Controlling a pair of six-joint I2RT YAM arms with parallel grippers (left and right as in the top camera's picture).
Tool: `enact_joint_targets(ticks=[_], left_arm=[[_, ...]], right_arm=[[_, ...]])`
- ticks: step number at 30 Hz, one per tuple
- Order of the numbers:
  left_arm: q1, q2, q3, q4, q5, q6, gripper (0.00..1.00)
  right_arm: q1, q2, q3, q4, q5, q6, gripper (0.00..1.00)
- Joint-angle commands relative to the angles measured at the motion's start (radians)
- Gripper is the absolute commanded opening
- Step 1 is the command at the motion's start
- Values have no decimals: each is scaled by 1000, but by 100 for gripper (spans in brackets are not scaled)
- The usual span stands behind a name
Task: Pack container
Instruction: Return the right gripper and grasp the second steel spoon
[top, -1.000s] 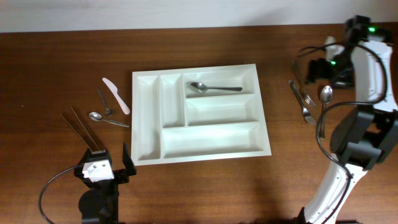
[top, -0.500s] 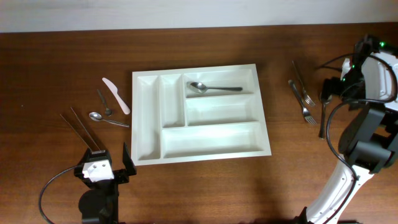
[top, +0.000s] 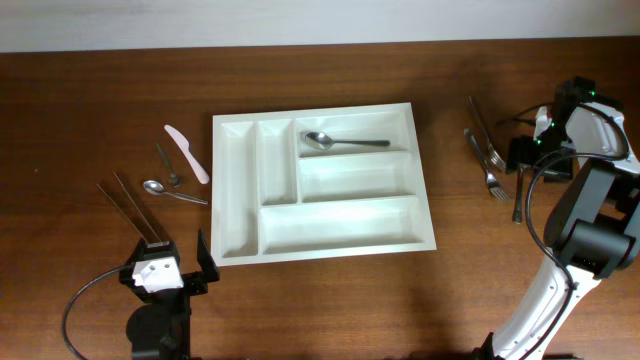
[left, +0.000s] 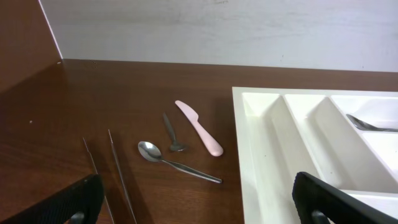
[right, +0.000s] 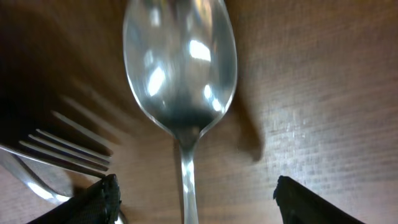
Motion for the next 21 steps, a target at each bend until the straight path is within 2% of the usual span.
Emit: enact_joint_targets(ticks=[1,10,13,19,21], left_arm=[[7,-10,-6,3,13,16,99],[7,-10,-6,3,13,15,99],[7,-10,-6,3,13,15,99],[7,-10,-6,3,13,16,99],[7,-10,-6,3,13,15,99]], right_arm=[[-6,-15,-8,38,-17,-10,79],[-6,-15,-31,69,-17,-10,69],[-6,-15,-70,74,-17,-10,64],[-6,-15,-173,116,-18,-9,63],[-6,-15,-197,132,-21,-9,58]])
